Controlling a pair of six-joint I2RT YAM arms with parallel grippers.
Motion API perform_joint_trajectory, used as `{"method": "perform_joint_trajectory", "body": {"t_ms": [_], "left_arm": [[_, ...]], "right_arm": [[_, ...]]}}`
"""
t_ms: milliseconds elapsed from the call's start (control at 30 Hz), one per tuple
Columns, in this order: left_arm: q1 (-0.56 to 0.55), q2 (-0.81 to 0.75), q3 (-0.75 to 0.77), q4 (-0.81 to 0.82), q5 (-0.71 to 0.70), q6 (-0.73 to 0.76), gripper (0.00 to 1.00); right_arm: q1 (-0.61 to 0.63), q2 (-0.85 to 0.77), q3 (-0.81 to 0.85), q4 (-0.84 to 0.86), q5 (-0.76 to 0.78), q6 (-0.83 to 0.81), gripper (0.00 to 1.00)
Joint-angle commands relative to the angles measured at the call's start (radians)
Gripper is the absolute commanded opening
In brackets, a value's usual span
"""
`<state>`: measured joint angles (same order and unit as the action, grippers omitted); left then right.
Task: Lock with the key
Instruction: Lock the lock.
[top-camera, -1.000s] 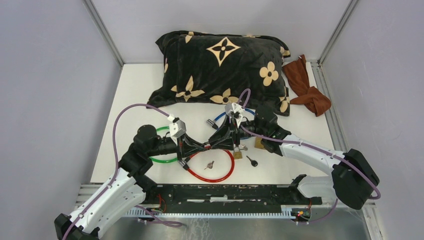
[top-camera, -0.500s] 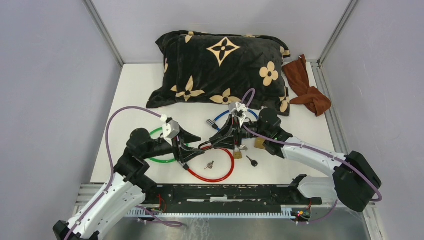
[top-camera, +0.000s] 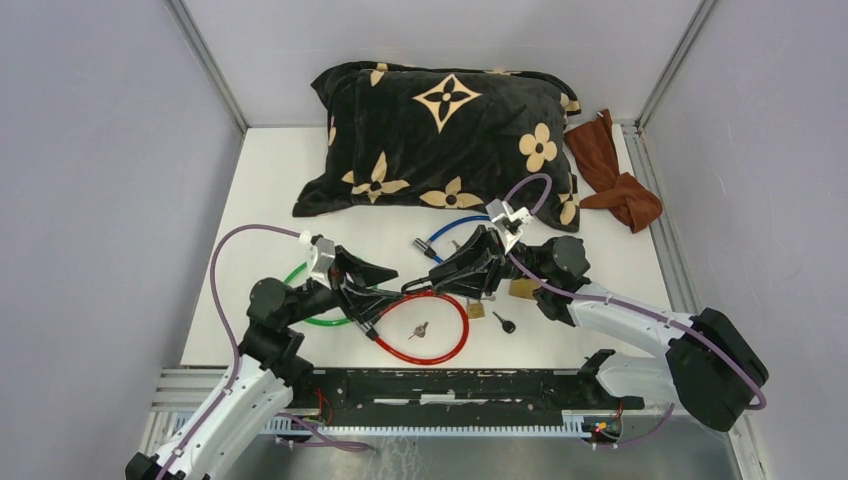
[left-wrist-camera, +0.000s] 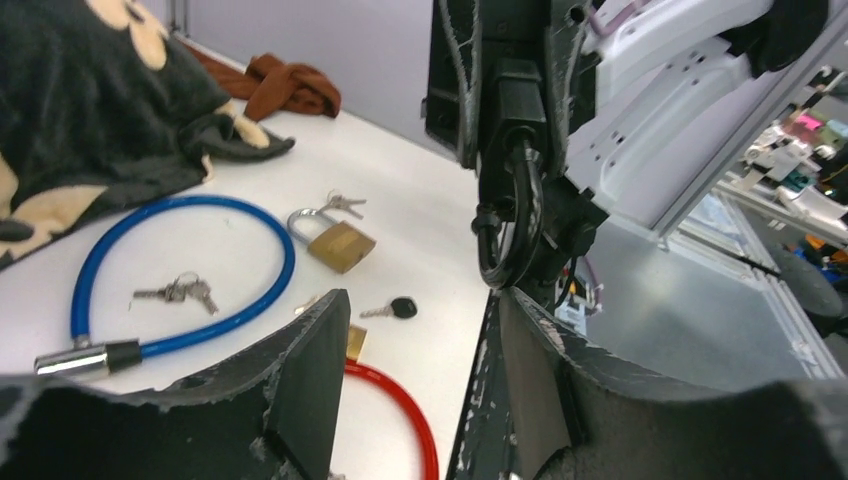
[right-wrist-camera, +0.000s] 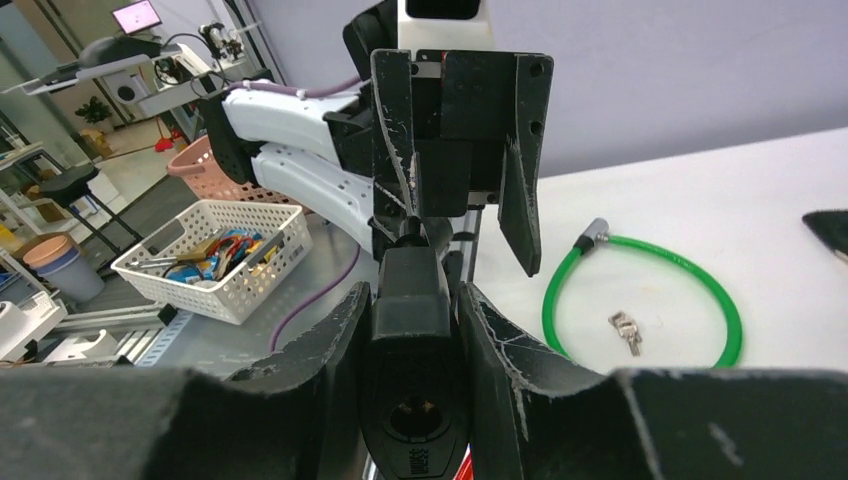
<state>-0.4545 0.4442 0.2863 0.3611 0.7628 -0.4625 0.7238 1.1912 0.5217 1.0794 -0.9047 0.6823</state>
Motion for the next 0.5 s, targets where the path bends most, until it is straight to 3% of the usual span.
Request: {"method": "perform_joint_trajectory", "body": {"t_ms": [0,467], "left_arm": [[0.008,0.021,0.005,0.215,0.015,-0.129,0.61],[-0.050,0.063,0.043,0.255,0.041,-0.119,0.61]], "right_arm": [[0.002,0.015,0.019,0.239,0.023,0.065,0.00],[0.039,0.056,0.064,0.170,0.075,-0.018,0.00]]}}
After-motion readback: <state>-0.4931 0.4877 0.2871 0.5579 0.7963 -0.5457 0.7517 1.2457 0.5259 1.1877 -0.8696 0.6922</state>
